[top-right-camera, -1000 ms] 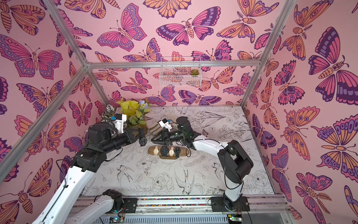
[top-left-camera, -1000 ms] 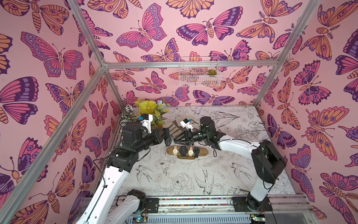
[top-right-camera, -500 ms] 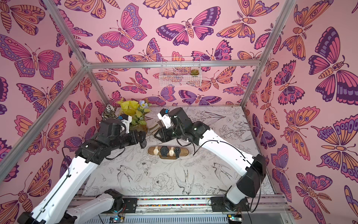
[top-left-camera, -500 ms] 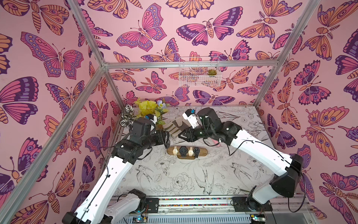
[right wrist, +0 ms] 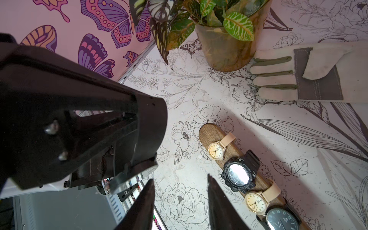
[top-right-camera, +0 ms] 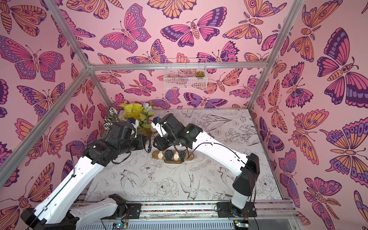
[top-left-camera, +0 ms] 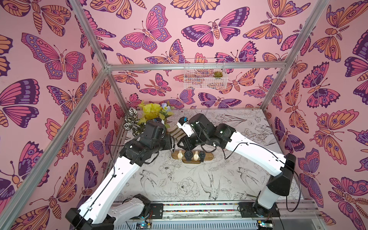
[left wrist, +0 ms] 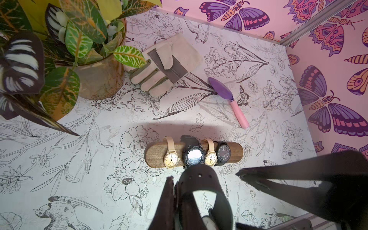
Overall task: Place watch on stand
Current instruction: Pick up the watch at the center of the board.
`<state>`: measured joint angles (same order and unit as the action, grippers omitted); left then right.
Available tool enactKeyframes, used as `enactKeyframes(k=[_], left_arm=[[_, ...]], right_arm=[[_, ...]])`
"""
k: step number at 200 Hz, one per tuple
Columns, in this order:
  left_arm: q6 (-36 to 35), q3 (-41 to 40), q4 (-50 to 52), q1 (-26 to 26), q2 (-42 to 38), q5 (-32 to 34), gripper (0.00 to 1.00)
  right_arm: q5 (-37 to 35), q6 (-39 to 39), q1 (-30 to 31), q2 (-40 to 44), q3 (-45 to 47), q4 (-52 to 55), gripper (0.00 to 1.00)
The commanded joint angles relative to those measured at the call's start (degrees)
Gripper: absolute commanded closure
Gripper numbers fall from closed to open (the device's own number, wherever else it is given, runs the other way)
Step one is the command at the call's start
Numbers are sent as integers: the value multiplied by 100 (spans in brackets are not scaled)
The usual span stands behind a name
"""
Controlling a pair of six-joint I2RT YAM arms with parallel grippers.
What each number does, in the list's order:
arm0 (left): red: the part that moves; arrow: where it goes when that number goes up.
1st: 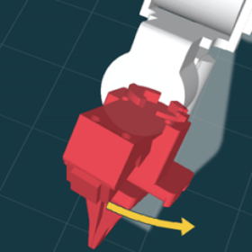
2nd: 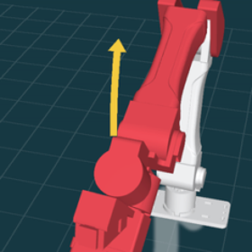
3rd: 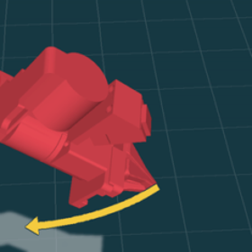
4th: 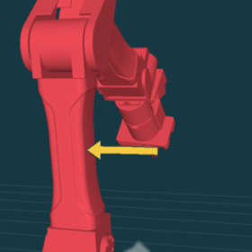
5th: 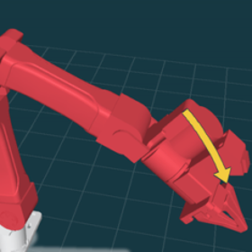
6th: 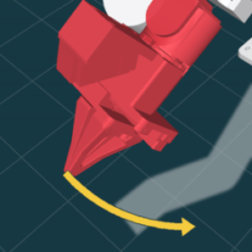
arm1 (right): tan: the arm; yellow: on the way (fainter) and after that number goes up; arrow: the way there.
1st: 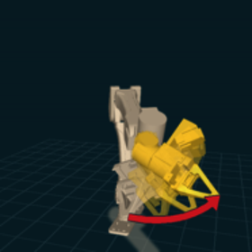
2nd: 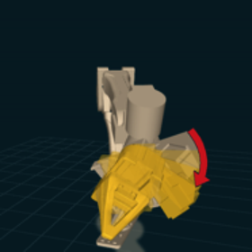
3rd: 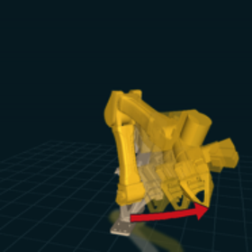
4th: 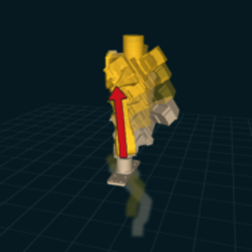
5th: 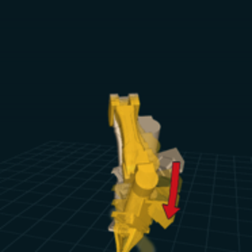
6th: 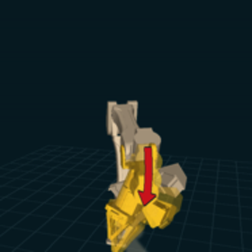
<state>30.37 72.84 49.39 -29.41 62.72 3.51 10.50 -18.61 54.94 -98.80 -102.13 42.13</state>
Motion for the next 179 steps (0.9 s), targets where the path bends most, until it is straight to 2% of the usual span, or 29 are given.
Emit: enactKeyframes(k=[1,61,142,179], left_arm=[[-76,67,141,-47,-14,190,100],[-64,79,132,-108,26,159,100],[-63,106,98,-192,169,168,100],[-48,117,65,-258,171,168,100]], right_arm=[[-171,117,37,117,-246,95,55],[172,11,43,-198,-599,60,53],[294,-3,43,-548,-877,94,53],[-50,91,41,-889,-1058,217,54]])
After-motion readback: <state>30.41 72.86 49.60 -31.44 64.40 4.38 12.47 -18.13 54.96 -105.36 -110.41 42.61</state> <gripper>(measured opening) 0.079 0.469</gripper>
